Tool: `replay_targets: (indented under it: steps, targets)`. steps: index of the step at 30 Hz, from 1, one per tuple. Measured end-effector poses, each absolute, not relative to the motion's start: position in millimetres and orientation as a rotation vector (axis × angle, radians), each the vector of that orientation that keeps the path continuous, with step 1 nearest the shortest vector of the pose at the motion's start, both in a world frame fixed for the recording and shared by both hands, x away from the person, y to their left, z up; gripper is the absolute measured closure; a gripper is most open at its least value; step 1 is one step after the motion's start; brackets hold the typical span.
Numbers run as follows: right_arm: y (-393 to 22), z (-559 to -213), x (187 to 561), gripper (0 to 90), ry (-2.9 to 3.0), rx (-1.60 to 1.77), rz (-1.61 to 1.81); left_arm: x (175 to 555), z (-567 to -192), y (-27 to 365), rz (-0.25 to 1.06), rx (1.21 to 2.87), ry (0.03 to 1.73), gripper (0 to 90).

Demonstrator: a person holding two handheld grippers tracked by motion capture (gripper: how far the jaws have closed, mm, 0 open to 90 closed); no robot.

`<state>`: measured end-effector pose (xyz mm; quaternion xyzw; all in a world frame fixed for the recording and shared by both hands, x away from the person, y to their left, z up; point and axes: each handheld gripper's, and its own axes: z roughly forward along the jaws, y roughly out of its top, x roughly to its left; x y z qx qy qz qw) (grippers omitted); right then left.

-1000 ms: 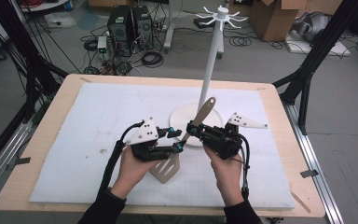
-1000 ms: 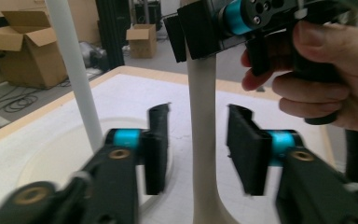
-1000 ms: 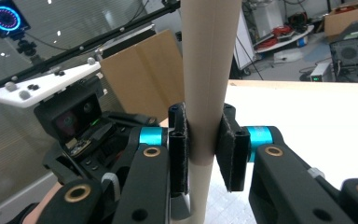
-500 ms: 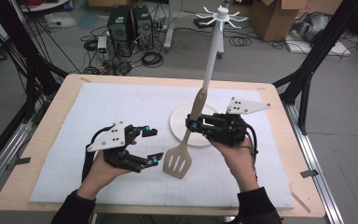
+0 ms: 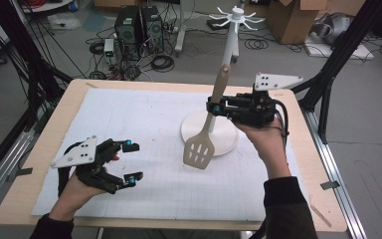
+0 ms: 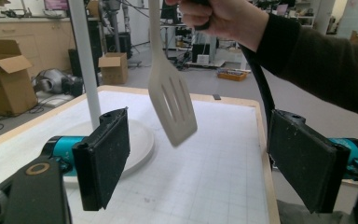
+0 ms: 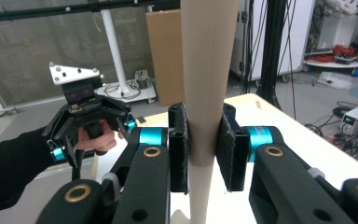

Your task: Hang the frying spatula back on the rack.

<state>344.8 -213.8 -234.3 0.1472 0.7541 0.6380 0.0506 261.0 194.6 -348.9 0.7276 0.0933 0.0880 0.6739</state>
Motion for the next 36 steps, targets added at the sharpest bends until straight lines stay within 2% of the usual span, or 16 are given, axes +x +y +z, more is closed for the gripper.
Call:
replay_targets:
  steps: [17, 36]
  targets:
    - [-230, -196, 389, 76.3, 2.307, 0.412, 1.968, 262, -349, 208, 0.193, 1.635, 0.211, 20.1]
    - [-235, -203, 409, 76.3, 2.316, 0.475, 1.978, 264, -351, 208, 0.2, 1.643, 0.214, 20.2]
